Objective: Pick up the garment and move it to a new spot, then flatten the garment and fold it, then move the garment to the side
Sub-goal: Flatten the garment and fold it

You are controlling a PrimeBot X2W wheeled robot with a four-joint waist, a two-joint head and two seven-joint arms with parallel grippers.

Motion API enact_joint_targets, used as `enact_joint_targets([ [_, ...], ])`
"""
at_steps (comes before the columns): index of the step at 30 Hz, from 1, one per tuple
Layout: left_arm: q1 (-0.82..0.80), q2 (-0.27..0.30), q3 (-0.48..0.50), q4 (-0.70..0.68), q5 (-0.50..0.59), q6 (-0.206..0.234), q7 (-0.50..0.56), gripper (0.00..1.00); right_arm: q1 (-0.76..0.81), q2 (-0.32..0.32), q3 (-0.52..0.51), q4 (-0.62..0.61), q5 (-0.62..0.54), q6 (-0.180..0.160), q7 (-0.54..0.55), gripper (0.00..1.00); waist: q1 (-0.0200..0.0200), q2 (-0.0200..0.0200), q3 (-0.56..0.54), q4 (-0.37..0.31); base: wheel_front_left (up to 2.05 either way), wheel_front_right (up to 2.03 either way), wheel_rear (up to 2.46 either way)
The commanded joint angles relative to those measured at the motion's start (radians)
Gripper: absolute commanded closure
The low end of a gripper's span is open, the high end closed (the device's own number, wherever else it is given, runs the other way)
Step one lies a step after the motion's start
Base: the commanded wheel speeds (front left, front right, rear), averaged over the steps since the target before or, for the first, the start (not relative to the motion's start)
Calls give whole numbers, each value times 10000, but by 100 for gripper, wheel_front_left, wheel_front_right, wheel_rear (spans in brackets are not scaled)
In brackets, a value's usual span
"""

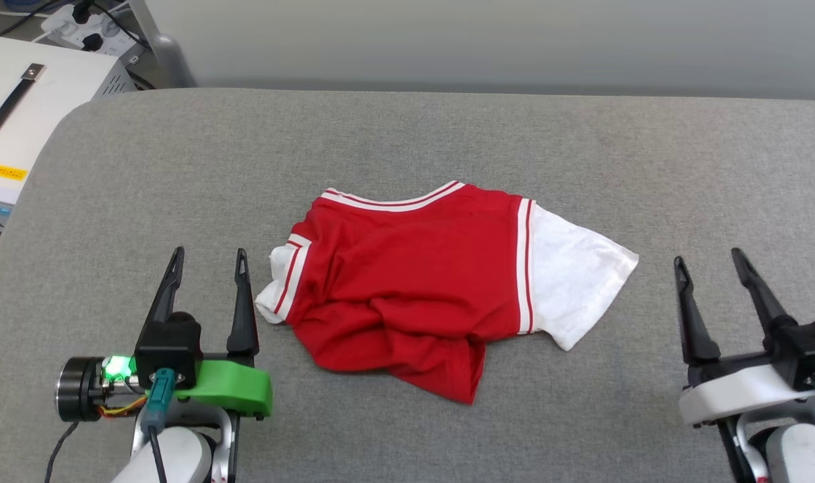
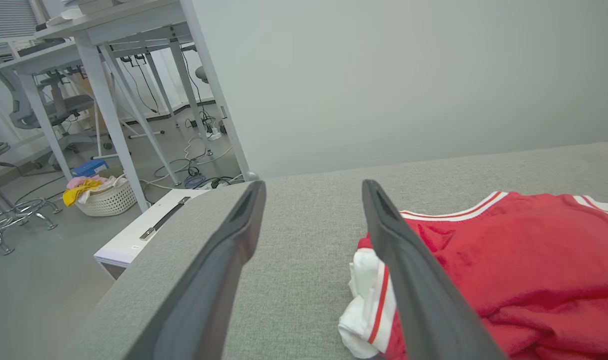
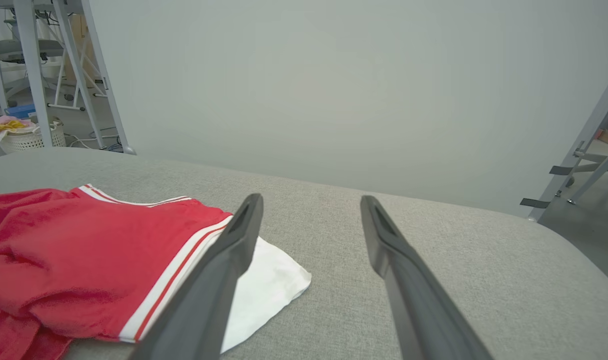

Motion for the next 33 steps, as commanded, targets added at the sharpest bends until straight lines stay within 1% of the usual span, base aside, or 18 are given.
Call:
enact_joint_targets([
  [1, 351, -254, 329, -125, 288, 20, -55, 0, -345, -249, -64, -86, -53, -6, 59, 0, 0, 0, -1, 85, 0, 0, 0],
  [3, 713, -597, 820, -247, 692, -86, -56, 0, -754, -575, -58, -133, 38, -6, 242, 0, 0, 0, 57, 152, 0, 0, 0],
  [5, 986, -929, 1236, -284, 1049, -275, -56, 0, -1257, -1046, 141, -139, 125, -6, 739, 0, 0, 0, 136, 213, 0, 0, 0],
  [9, 1322, -1516, 1906, -277, 1740, -682, -56, 0, -2507, -2116, 990, -88, 808, -6, 2384, 0, 0, 0, 323, 346, 0, 0, 0],
  [11, 1414, -1791, 2215, -270, 2027, -882, -56, 0, -3146, -2764, 1693, 81, 1360, -6, 3427, 0, 0, 0, 439, 420, 0, 0, 0],
  [15, 1443, -2333, 2718, -283, 2557, -1376, -56, 0, -4323, -4319, 3753, 576, 3034, -6, 6100, 0, 0, 0, 745, 647, 0, 0, 0],
  [17, 1405, -2568, 2896, -249, 2764, -1606, -56, 0, -4830, -4935, 4685, 803, 3972, -6, 7370, 0, 0, 0, 905, 761, 0, 0, 0],
  [19, 1343, -2798, 3042, -231, 2966, -1795, -56, 0, -5316, -5349, 5401, 1044, 4830, -6, 8366, 0, 0, 0, 1069, 874, 0, 0, 0],
  [21, 1266, -3008, 3170, -219, 3137, -1979, -56, 0, -5735, -5628, 5985, 1338, 5523, -6, 9130, 0, 0, 0, 1227, 984, 0, 0, 0],
  [23, 1196, -3199, 3284, -214, 3288, -2145, -56, 0, -6131, -5805, 6491, 1647, 5952, -6, 9595, 0, 0, 0, 1391, 1085, 0, 0, 0],
  [25, 1146, -3365, 3401, -208, 3423, -2282, -56, 0, -6498, -5901, 6996, 2001, 6126, -6, 9835, 0, 0, 0, 1554, 1171, 0, 0, 0],
  [28, 1041, -3556, 3572, -165, 3572, -2499, -56, 0, -6954, -5865, 7624, 2615, 6253, -6, 9840, 0, 0, 0, 1797, 1277, 0, 0, 0],
  [33, 905, -3839, 3816, -110, 3807, -2789, -57, 0, -7190, -5526, 8691, 3804, 6494, -6, 9486, 0, 0, 0, 2089, 1395, 0, 0, 0],
])
